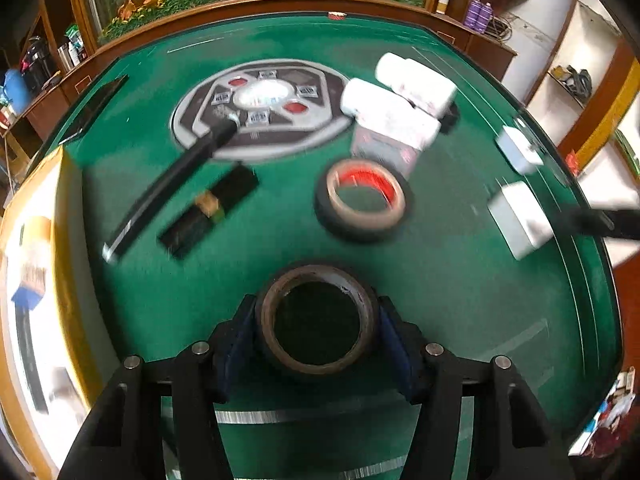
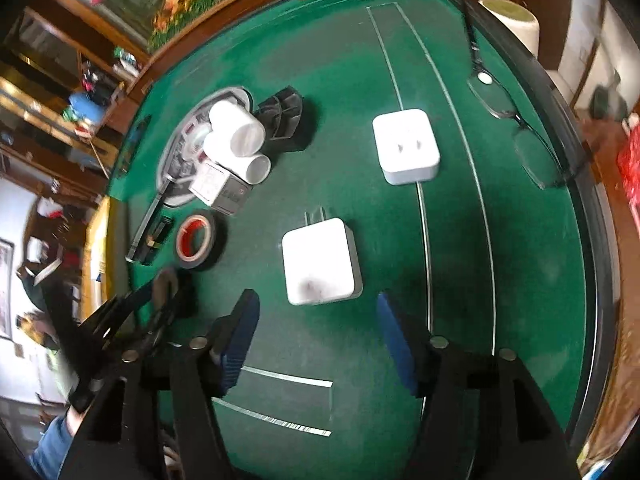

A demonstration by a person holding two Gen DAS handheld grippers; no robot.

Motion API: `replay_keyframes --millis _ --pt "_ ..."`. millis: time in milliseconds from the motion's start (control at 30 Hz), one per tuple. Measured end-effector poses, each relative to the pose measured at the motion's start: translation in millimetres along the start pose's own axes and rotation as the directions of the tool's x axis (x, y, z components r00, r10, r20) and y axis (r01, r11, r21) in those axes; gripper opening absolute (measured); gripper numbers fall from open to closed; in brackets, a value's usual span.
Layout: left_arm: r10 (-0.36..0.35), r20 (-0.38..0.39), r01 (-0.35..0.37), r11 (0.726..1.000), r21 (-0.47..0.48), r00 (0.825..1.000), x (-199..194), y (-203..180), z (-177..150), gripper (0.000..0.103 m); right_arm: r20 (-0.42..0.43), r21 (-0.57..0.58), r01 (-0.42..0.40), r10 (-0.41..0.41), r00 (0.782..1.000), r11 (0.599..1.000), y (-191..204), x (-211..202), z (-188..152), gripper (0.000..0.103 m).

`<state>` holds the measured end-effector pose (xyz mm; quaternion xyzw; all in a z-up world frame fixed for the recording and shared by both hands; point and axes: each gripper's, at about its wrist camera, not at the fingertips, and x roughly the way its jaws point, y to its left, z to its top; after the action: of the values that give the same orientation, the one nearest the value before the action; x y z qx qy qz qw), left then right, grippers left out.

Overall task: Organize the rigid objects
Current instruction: 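Grasp the brown tape roll with the left tool while the right tool grasps a white charger block, then carry the tape roll and charger block over the white tray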

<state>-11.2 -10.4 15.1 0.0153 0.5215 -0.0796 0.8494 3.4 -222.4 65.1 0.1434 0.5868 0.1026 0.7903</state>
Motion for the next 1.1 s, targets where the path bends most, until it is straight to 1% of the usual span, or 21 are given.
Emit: replay_keyframes --millis 100,167,300,367,433,467,500,567,733,833,967,1100 --pt "-0.013 -0.001 0.013 1.0 -0.005 1.0 -7.8 -0.4 -11.4 0.062 -0.018 -0.037 0.031 -0.032 0.999 0.999 7.2 14.2 7.6 0.062" --pt "-0.019 0.003 0.019 1.0 -0.016 1.0 -12.3 1.7 -14.5 0.062 -0.028 -0.06 0.065 -0.067 0.997 0.996 12.3 22.8 11.2 0.063" --pt "-0.011 0.038 0.011 1.0 -0.021 0.999 -26.4 5.1 -16.2 0.062 -0.047 -0.09 0.133 -0.138 0.989 0.987 17.3 36.4 14.3 0.063" --pt "-0.01 0.05 0.011 1.0 -0.026 0.999 -30.0 7.9 -15.8 0.062 -0.03 -0.092 0.15 -0.154 0.988 0.984 16.9 38.0 14.7 0.063" --pt "-0.01 0.051 0.012 0.999 -0.03 0.999 -32.2 8.8 -17.5 0.062 -0.025 -0.112 0.175 -0.178 0.984 0.978 18.8 39.3 15.8 0.057" --pt "-0.011 0.051 0.012 0.999 -0.031 0.999 -32.1 9.1 -17.8 0.062 -0.025 -0.115 0.168 -0.172 0.985 0.979 19.7 39.7 15.8 0.05" --pt "-0.013 0.051 0.015 0.999 -0.033 0.999 -31.4 10.0 -17.7 0.062 -0.027 -0.119 0.161 -0.166 0.986 0.98 20.8 39.2 15.6 0.046" --pt "-0.019 0.051 0.021 0.999 -0.034 0.999 -31.6 10.0 -17.7 0.062 -0.026 -0.134 0.168 -0.173 0.985 0.977 25.4 38.2 13.4 0.046" --pt "-0.024 0.058 0.026 0.999 -0.028 0.998 -30.8 8.9 -16.6 0.062 -0.035 -0.126 0.132 -0.137 0.99 0.983 28.2 35.6 7.4 0.046" --pt "-0.026 0.061 0.027 0.999 -0.021 0.998 -31.8 6.7 -16.1 0.062 -0.023 -0.127 0.102 -0.105 0.994 0.987 30.0 30.0 4.4 0.046" --pt "-0.026 0.085 0.027 0.999 -0.018 0.996 -39.2 5.7 -15.9 0.062 -0.016 -0.134 0.058 -0.061 0.998 0.989 33.0 22.9 -0.7 0.046" --pt "-0.027 0.11 0.032 0.999 -0.04 0.994 -49.8 11.5 -15.7 0.062 -0.016 -0.154 0.029 -0.032 0.999 0.988 44.0 21.9 -3.5 0.045"
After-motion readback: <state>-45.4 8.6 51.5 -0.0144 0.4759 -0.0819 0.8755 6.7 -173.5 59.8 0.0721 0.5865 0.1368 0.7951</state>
